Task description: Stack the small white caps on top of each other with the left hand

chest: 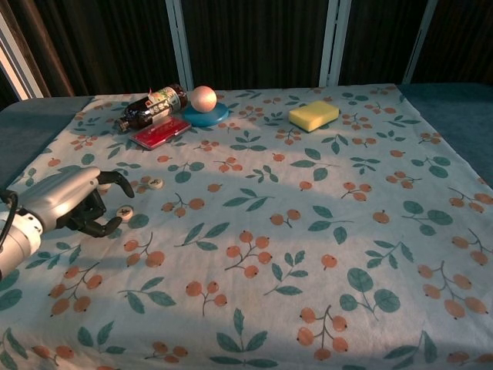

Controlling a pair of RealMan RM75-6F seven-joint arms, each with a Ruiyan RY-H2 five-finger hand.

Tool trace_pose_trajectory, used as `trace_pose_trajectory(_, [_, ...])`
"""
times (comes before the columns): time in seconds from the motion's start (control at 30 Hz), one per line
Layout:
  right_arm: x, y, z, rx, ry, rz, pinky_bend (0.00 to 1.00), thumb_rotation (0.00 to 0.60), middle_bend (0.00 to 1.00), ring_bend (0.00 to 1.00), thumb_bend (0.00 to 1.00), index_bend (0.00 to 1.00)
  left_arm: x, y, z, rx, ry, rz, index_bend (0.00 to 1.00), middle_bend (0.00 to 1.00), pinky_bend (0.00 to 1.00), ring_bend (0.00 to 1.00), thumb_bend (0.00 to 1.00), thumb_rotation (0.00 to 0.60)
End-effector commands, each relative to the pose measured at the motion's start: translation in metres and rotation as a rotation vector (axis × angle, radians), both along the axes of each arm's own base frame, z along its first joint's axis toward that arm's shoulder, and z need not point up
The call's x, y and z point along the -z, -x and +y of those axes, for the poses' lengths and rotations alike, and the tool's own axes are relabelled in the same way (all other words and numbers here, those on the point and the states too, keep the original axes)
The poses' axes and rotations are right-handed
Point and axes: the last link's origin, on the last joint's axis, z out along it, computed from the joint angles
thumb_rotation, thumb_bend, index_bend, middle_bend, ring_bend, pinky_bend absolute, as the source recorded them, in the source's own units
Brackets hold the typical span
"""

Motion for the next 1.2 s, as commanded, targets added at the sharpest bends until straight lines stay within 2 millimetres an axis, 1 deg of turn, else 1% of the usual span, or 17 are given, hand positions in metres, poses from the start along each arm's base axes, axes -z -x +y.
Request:
trace_pose_trajectory(0.03, [0.000,0.000,0.000,-0.001,-0.001,-0.001,0.00,0.600,0.00,0.00,0.18,0.00,0.004,-0.002,0.001,-0.003,0.001,0.010,0.35,1.00,1.00,1.00,0.43,0.600])
trace_pose_trajectory(0.27, [-0.001,0.000,0.000,-0.001,0.001,-0.005,0.00,0.600,0.00,0.00,0.18,0.00,0.009,0.001,0.005,-0.020,0.003,0.031,0.38,1.00,1.00,1.00,0.43,0.600])
trace_pose_trajectory(0.63, [-0.001,0.000,0.000,0.001,0.003,-0.005,0.00,0.600,0.00,0.00,0.18,0.00,0.010,0.005,0.009,-0.029,0.001,0.042,0.40,1.00,1.00,1.00,0.43,0.600])
trace_pose_trajectory(0.8, [-0.001,0.000,0.000,0.002,0.003,-0.004,0.00,0.600,0.00,0.00,0.18,0.00,0.010,0.007,0.011,-0.035,-0.002,0.047,0.43,1.00,1.00,1.00,0.43,0.600])
trace_pose_trajectory(1.07, [-0.002,0.000,0.000,0.001,0.007,-0.004,0.00,0.600,0.00,0.00,0.18,0.00,0.010,0.008,0.011,-0.037,-0.001,0.054,0.45,1.00,1.00,1.00,0.43,0.600])
trace_pose_trajectory(1.2, [-0.001,0.000,0.000,0.001,0.005,-0.003,0.00,0.600,0.00,0.00,0.18,0.00,0.009,0.007,0.011,-0.036,-0.006,0.045,0.48,1.00,1.00,1.00,0.43,0.600])
